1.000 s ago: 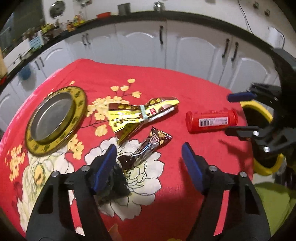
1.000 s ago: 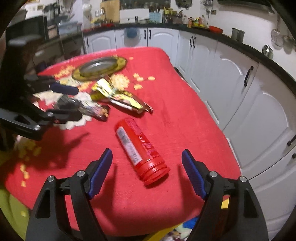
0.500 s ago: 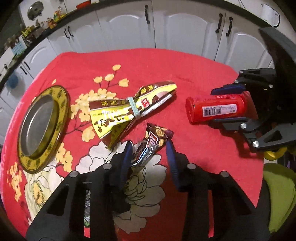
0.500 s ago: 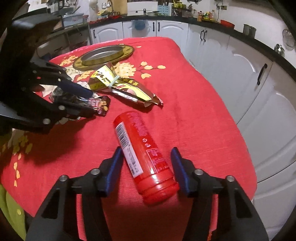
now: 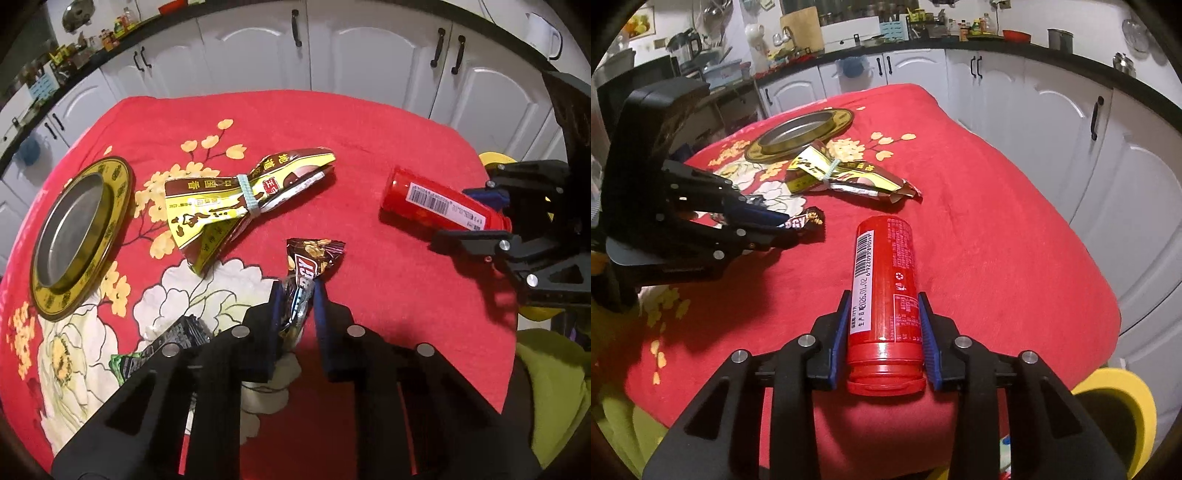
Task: Collect trash
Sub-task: 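Carry the brown wrapper and red container toward the bin with both tools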
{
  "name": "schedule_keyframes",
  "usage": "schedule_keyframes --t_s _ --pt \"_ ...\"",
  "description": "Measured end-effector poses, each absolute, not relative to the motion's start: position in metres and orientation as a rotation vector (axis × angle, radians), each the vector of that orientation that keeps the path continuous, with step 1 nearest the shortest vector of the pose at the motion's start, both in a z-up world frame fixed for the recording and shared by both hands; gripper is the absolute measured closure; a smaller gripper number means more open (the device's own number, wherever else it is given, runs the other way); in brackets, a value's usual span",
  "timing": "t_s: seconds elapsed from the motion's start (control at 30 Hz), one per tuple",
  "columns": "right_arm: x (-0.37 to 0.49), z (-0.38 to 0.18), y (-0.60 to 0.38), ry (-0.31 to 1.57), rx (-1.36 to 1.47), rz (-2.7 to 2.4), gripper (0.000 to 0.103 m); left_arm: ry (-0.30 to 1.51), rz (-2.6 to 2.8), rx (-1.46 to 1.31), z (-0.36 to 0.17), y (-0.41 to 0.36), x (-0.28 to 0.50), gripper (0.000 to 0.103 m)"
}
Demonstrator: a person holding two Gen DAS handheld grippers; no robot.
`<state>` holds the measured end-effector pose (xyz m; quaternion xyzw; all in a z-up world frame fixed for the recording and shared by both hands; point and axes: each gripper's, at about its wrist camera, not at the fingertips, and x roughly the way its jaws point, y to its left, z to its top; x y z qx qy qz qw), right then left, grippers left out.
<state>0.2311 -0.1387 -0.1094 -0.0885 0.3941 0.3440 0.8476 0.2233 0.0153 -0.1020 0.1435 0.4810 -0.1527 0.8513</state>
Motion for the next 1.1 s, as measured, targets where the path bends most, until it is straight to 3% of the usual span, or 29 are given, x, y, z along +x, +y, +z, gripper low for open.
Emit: schedule_keyframes --t_s 1.1 --pt "0.153 -0.043 -0.159 0.69 -0.08 0.717 0.071 0.732 -0.279 -0.002 -0.015 0.05 0.14 0.097"
